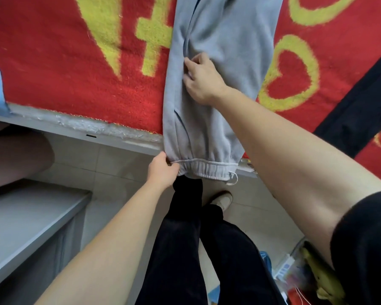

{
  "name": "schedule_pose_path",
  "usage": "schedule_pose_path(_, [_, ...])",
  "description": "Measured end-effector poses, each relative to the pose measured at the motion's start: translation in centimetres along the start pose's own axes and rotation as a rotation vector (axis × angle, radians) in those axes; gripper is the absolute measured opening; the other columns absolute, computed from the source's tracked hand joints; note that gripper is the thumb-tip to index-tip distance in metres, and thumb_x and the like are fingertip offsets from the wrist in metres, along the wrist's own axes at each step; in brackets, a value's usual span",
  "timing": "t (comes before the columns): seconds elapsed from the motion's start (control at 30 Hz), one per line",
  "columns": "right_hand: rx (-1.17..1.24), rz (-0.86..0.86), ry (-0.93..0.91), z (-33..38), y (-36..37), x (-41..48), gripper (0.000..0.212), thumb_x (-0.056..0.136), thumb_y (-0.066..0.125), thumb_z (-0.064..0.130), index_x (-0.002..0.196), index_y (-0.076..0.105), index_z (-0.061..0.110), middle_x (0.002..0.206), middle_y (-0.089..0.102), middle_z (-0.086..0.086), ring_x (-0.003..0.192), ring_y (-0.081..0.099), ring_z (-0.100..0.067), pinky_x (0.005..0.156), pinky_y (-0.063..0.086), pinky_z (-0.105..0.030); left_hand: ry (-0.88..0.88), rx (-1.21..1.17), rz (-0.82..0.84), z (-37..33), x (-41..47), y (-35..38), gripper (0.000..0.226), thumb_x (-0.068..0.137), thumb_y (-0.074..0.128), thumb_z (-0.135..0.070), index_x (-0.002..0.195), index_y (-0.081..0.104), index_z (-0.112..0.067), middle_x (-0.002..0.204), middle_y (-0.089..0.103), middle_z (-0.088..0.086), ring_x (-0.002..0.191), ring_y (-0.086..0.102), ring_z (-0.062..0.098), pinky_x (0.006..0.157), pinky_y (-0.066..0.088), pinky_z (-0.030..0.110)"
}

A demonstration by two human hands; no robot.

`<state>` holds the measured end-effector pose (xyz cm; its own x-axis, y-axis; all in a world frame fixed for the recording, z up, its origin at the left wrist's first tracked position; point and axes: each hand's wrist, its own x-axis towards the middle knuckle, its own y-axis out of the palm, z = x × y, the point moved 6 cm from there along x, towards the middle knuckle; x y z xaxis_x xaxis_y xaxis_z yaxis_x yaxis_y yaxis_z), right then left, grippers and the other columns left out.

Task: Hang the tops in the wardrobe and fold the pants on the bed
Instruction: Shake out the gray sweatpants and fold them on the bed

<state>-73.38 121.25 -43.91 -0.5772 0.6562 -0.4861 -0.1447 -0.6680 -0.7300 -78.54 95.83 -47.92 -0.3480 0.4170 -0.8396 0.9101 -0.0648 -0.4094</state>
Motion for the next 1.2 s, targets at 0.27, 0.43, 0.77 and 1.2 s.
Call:
schedule_pose_path(0.27, [-0.288, -0.501, -0.080, -5.0, -2.5, -7.5, 0.059, 0.095, 0.052, 0.027, 0.150, 0.041, 0.010, 0.158, 0.025, -0.027, 0.145, 0.031, -0.039, 0.115, 0.031, -0.047, -0.039, -0.188, 0.108, -0.7, -0.2, 1.0, 0.024, 0.076, 0.074, -0.016, 0.095, 0.060, -0.022, 0.093, 0.068, -0.007, 0.086, 0.065, 0.009, 0.066, 0.048, 0.020])
schedule_pose_path(0.43, [-0.391, -0.105, 0.220, -11.6, 2.0, -11.2, 0.073, 0.102, 0.030, 0.055, 0.160, 0.012, 0.013, 0.167, 0.001, -0.012, 0.154, 0.003, -0.033, 0.121, 0.013, -0.054, -0.015, 0.018, 0.089, -1.9, 0.2, 1.6, 0.028, 0.081, 0.074, -0.021, 0.103, 0.057, -0.020, 0.101, 0.066, -0.002, 0.102, 0.062, 0.020, 0.078, 0.041, 0.024])
schedule_pose_path(0.77, [-0.214, -0.255, 0.159, -9.6, -5.9, -9.3, 0.057, 0.101, 0.047, 0.034, 0.151, 0.037, 0.009, 0.155, 0.035, -0.018, 0.145, 0.031, -0.033, 0.118, 0.023, -0.044, 0.258, 0.195, -0.512, -14.6, -0.9, -8.0, 0.046, 0.084, 0.056, -0.016, 0.128, 0.045, -0.010, 0.127, 0.048, 0.016, 0.116, 0.049, 0.038, 0.094, 0.040, 0.048])
schedule_pose_path(1.2, [-0.231, -0.307, 0.019, -15.2, -13.9, 3.5, 0.049, 0.104, 0.032, 0.049, 0.120, 0.067, 0.018, 0.130, 0.062, -0.004, 0.126, 0.051, -0.026, 0.105, 0.039, -0.040, 0.554, 1.116, -0.180, -32.8, 13.6, -5.0, 0.062, 0.099, 0.036, -0.032, 0.156, 0.015, -0.021, 0.165, -0.001, 0.004, 0.152, 0.001, 0.023, 0.114, 0.031, 0.048])
